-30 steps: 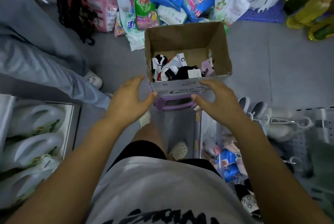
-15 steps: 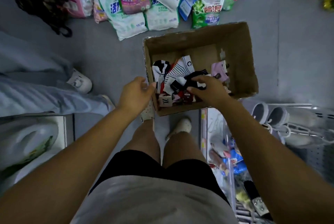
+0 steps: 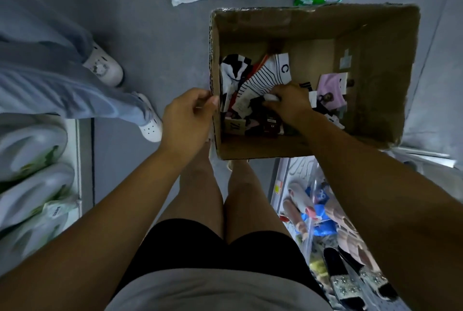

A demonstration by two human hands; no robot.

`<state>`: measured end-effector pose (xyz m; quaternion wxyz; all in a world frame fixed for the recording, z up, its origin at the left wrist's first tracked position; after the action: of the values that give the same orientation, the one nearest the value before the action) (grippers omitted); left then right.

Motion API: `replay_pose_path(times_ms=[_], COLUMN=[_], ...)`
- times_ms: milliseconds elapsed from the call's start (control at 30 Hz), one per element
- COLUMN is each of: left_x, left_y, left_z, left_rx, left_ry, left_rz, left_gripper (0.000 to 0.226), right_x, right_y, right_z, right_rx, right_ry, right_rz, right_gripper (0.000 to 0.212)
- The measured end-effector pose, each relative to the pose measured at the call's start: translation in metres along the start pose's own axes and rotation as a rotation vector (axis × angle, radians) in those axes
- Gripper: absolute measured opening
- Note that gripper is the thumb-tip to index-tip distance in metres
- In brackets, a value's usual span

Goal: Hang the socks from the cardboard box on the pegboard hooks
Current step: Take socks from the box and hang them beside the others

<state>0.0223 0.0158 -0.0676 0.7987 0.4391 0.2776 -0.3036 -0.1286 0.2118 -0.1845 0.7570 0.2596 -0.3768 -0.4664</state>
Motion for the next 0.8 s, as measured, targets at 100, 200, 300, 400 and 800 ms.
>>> replay_pose_path(times_ms=[100,200,300,400,800], left_x=[-0.001,-0.008,-0.029,-0.048,-0.043], left_y=[0.001,0.009,0.022,0.022,-0.029], left_z=[-0.001,0.001,0.008,-0.006,-0.083], left_rx=[0.017,-0.082,-0.264,-0.143,0.466], left_ry=[0.000,-0.038,-0.026,0.130,0.160], left_rz=[0.026,0.036,-0.089,-0.118,0.054], left_gripper=[0.017,0.022,0.018,0.020,0.022], right_x=[0.002,0.005,0.010,0.011,-0.022], right_y=[0.021,0.051,0.083,0.109,0.086], right_z=[0.016,0.039,0.065,0.083,0.069], right_rx=[-0.036,-0.116,-0.198,-0.218,-0.041], right_ry=[-0.148,-0.290,-0.364,-0.560,-1.302], right_rz=[0.029,0.064,0.066,0.053,-0.102], right_gripper=[0.030,0.027,0.024,0.036,0.032])
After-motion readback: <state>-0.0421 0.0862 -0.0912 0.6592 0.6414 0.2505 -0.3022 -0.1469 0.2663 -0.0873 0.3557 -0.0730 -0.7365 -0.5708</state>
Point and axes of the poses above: each hand's wrist, its own y-axis away from the middle knuckle, its own z-axis out of the back of the hand, x = y × z, the point moved 5 cm from there along -y, towards the middle knuckle, and after that the axes turned 7 degrees about x, right-handed, at the moved point
